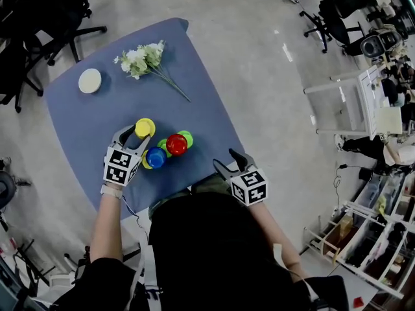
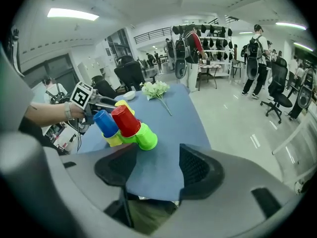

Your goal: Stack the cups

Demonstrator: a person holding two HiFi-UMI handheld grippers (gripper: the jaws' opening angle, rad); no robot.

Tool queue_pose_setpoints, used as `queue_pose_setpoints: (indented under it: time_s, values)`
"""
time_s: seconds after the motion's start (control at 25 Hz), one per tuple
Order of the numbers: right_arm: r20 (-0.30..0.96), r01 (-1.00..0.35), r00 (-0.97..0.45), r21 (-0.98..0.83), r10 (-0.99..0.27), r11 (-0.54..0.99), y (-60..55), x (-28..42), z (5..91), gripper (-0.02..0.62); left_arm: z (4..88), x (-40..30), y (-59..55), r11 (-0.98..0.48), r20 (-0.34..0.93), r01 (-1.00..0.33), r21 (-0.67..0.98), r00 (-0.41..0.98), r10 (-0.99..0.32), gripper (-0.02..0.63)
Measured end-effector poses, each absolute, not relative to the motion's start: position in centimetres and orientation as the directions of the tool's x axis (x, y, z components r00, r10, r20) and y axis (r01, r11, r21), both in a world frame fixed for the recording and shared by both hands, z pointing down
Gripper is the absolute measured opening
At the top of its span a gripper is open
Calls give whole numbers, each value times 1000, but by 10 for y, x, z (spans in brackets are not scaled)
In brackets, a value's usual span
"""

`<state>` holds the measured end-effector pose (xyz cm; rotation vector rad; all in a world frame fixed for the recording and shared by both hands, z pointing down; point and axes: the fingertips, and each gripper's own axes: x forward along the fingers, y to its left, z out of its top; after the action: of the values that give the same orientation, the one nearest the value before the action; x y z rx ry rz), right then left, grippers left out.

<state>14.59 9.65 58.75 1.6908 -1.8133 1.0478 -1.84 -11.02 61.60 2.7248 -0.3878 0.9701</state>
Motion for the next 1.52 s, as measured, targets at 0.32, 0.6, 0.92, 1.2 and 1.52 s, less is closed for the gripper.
queue_pose_setpoints:
  time_s: [0.32,0.6,0.92,1.2,1.52]
  values:
    - [724,-964,-247,-251,-644,87,77,142,585,275,556,-24,-90,-921,622,-384,66,738,-263,222]
    - [697,-940,-339,-282,-632,192,58,124,588,275,514,-23,-67,-908,604,-416,56,738,-301,219]
    - [675,-921,-388,-302,-628,244,53,123,588,275,491,-15,-37,-897,615,-440,42,719,-324,218]
    - [667,-914,-406,-308,-625,266,49,124,588,275,475,-9,-21,-893,601,-448,43,725,-335,219]
    - [664,-910,-414,-313,-623,271,48,128,589,275,486,-3,-4,-891,636,-450,67,707,-310,219]
